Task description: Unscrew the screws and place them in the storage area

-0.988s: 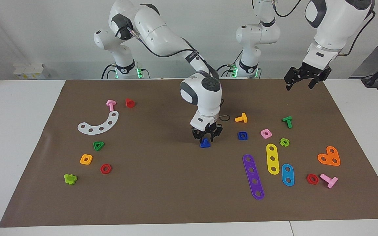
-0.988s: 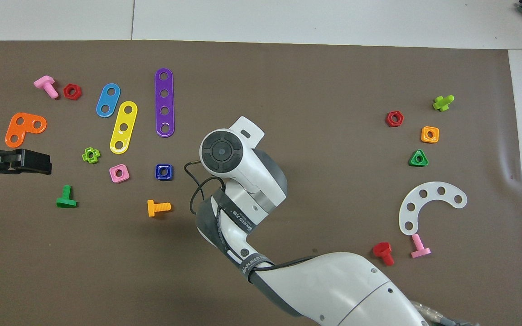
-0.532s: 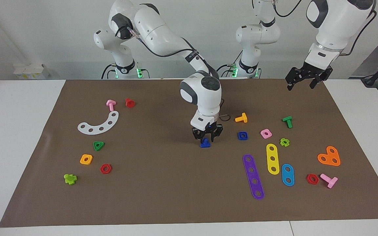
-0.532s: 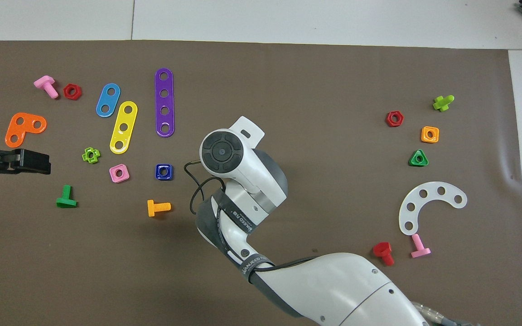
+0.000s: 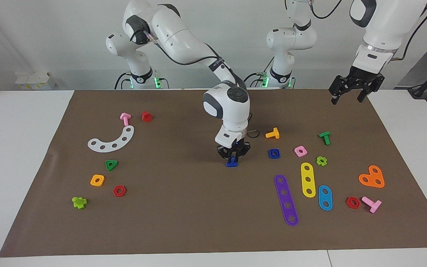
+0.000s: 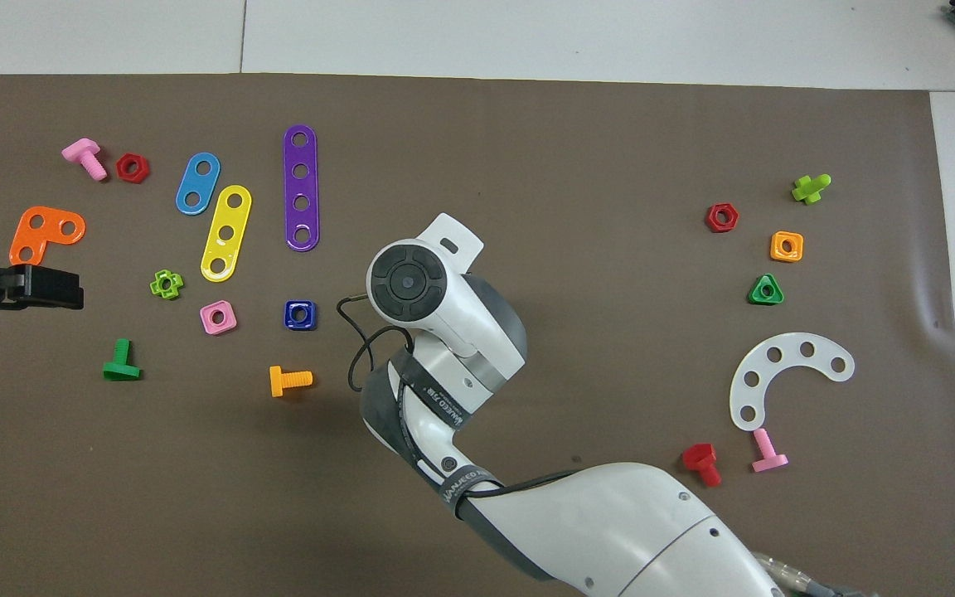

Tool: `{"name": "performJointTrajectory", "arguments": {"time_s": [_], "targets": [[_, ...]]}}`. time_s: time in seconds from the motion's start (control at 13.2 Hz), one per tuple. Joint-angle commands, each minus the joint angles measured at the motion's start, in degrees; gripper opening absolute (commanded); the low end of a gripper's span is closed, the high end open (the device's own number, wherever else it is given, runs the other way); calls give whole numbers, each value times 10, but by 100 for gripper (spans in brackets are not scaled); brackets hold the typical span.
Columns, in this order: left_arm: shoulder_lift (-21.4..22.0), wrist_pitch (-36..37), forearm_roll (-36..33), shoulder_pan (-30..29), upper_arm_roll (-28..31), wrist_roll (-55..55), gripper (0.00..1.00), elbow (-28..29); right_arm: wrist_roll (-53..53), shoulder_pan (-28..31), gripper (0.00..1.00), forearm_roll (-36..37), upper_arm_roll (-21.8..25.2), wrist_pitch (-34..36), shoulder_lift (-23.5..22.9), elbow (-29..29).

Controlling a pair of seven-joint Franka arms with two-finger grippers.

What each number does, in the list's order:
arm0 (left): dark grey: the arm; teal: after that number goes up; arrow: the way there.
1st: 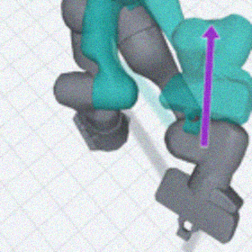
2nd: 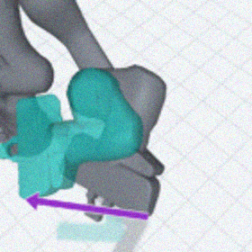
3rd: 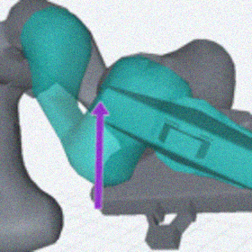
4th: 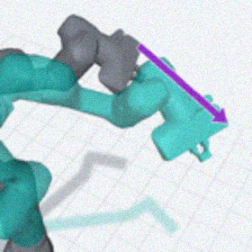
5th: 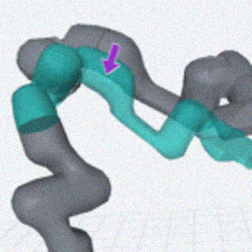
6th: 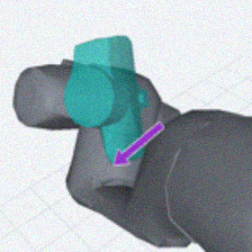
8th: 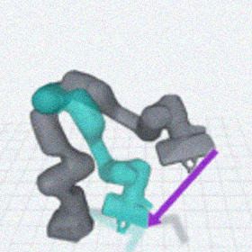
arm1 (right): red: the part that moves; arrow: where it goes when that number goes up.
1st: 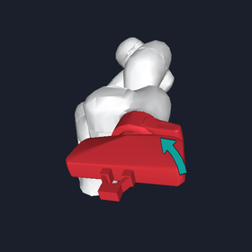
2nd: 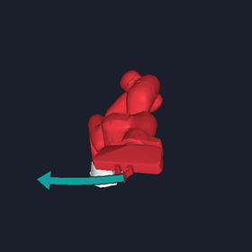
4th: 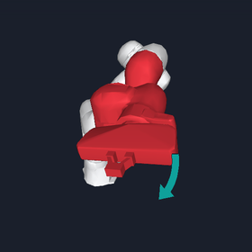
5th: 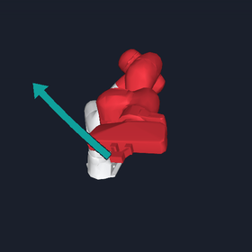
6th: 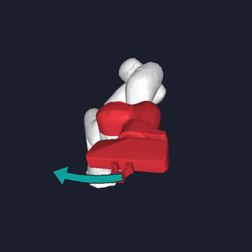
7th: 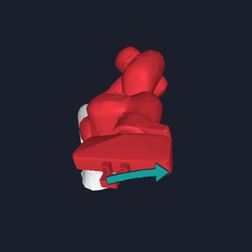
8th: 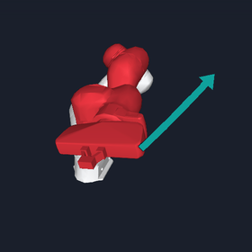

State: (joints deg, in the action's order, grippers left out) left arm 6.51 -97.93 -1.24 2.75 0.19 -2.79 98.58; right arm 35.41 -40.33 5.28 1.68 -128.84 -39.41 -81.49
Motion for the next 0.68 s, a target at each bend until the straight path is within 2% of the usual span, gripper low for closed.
{"name": "performJointTrajectory", "arguments": {"time_s": [0.0,0.38,0.46,0.61], "targets": [[-42,65,-16,9,2,-5,100,-85,0,3,0,26,-2,-18,19,-27],[-40,80,-15,2,-6,-4,100,-84,17,3,0,29,4,-4,21,-16],[-39,79,-15,2,-6,-4,100,-82,17,10,0,29,7,-1,30,-17],[-36,74,-14,2,-5,-1,100,-75,6,50,0,29,14,14,79,-32]]}}
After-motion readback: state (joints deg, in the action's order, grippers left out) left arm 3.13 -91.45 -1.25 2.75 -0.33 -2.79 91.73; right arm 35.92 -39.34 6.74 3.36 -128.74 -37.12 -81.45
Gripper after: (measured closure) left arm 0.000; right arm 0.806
